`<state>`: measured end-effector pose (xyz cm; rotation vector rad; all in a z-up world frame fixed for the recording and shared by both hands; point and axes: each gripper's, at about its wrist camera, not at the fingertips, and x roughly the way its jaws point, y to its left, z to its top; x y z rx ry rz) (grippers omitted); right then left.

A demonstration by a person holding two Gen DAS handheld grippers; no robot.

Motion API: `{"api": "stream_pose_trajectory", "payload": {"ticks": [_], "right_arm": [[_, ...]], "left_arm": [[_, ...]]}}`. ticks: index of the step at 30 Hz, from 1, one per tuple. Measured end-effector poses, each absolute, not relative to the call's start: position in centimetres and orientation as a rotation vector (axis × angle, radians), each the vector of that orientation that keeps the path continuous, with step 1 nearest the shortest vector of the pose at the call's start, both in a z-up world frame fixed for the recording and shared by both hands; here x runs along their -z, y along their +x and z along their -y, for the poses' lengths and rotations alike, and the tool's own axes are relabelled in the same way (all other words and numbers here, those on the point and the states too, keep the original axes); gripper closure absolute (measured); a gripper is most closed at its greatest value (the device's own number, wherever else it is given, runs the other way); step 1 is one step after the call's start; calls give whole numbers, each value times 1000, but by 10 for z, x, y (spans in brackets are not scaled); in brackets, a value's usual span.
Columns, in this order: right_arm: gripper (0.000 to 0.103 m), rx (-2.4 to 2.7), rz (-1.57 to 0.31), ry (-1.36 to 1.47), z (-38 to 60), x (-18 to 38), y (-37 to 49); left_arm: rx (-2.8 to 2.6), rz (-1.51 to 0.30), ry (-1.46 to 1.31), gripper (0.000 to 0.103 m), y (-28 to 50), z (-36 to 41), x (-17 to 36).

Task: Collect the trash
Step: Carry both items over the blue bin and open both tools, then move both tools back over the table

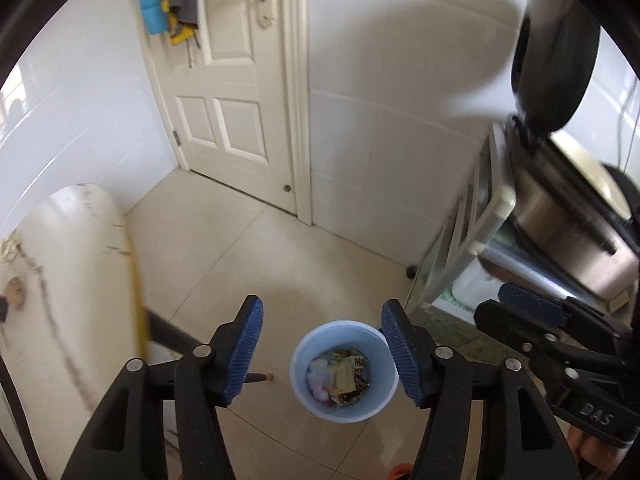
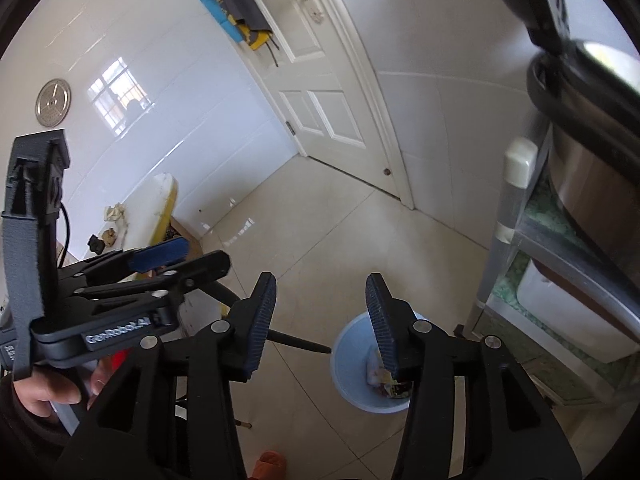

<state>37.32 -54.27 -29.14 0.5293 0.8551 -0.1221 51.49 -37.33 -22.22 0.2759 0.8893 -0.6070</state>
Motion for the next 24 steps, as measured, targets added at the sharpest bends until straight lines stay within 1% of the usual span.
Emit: {"api": "stream_pose_trajectory", "payload": {"ticks": [1,3,5,7,9,11,13,14,15,17,21,22,24], "right_arm": [[57,118,-850,521,538,285,374],[53,106,-838,502,528,274,377],[50,94,-823,480,515,261,380],[49,71,-811,451,497,247,385],[44,51,-798,427,480,235,389],[41,25,-787,388,456,220,397],[41,-2,-783,356,433,209,406],[40,-13,-783,344,423,205,410],[38,-27,-781,326,410,199,416],[34,-55,-783,281,382,188,430],[33,-110,-797,208,330,172,463],[32,-116,-801,193,320,171,471],[18,-134,-819,154,293,172,491]], "left_arm": [[601,-871,265,41,511,365,215],[590,-837,251,34,501,345,199],[582,-804,241,32,492,327,186],[564,-769,234,26,483,304,174],[540,-736,223,19,475,278,163],[509,-707,213,18,460,246,151],[485,-699,197,15,457,220,142],[472,-695,185,12,457,203,138],[450,-690,175,10,455,185,134],[394,-674,168,9,450,155,127],[315,-682,137,9,458,93,119],[293,-681,137,9,462,81,117],[241,-684,135,8,471,52,116]]}}
